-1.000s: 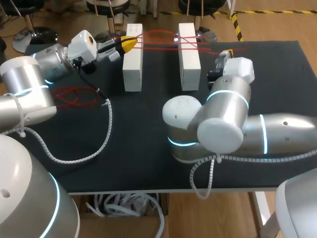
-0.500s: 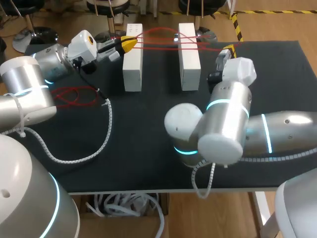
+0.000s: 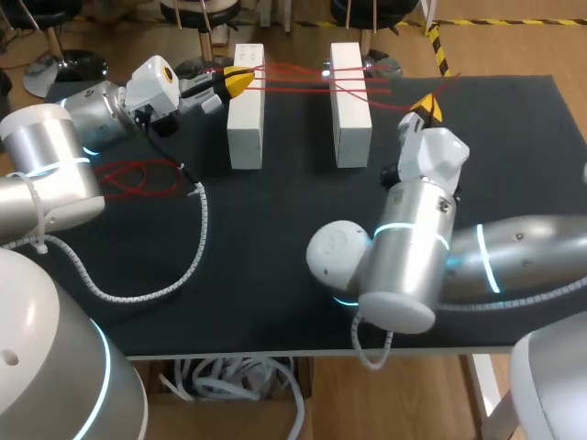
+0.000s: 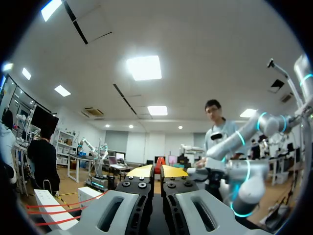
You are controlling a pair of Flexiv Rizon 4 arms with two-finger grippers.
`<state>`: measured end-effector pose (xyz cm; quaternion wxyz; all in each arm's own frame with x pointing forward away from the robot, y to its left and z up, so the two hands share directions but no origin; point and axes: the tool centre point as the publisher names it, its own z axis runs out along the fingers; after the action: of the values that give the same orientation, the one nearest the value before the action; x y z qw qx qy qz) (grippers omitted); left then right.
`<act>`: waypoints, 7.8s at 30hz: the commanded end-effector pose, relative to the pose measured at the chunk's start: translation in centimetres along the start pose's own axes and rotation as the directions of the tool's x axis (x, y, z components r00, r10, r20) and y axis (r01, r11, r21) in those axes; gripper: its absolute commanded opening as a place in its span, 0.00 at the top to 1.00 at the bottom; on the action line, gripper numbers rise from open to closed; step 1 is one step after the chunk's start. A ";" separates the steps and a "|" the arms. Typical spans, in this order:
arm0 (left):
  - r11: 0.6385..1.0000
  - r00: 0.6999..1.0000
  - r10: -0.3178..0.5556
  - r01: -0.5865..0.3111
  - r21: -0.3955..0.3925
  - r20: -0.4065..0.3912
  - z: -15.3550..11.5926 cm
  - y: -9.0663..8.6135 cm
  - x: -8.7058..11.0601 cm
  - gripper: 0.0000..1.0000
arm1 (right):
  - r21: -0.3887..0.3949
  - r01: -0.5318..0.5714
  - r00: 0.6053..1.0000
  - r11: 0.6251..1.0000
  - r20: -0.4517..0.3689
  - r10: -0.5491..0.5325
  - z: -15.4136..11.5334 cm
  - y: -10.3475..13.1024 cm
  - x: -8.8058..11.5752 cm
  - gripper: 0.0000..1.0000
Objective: Grab the tape and strap the tape.
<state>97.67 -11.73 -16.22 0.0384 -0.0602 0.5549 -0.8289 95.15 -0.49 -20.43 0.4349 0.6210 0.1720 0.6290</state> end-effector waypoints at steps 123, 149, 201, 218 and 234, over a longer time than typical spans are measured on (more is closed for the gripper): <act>-0.069 0.980 -0.018 -0.200 -0.977 -0.199 5.8 0.1 1.3 1.00 | 0.096 0.211 0.972 0.973 0.085 -0.219 -2.4 -0.3 4.6 1.00; -0.069 0.980 -0.018 -0.200 -0.977 -0.199 5.8 0.1 1.3 1.00 | 0.074 0.675 0.737 0.734 -0.057 -0.673 -0.5 -0.3 8.5 1.00; -0.069 0.980 -0.018 -0.200 -0.977 -0.199 5.8 0.1 1.3 1.00 | -0.059 0.955 0.276 0.291 -0.185 -0.943 -3.6 1.1 11.3 1.00; -0.069 0.980 -0.018 -0.200 -0.977 -0.199 5.8 0.1 1.3 1.00 | -0.005 0.998 0.064 0.068 -0.269 -0.961 -4.4 1.6 13.0 1.00; -0.069 0.980 -0.018 -0.200 -0.977 -0.199 5.8 0.1 1.3 1.00 | -0.003 0.985 0.165 0.173 -0.285 -0.944 -4.6 2.5 13.5 1.00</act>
<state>97.16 -17.23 -14.10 -0.0032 0.0313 0.9863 -0.1620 91.88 10.38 -11.16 0.6583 0.3321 0.6273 0.2507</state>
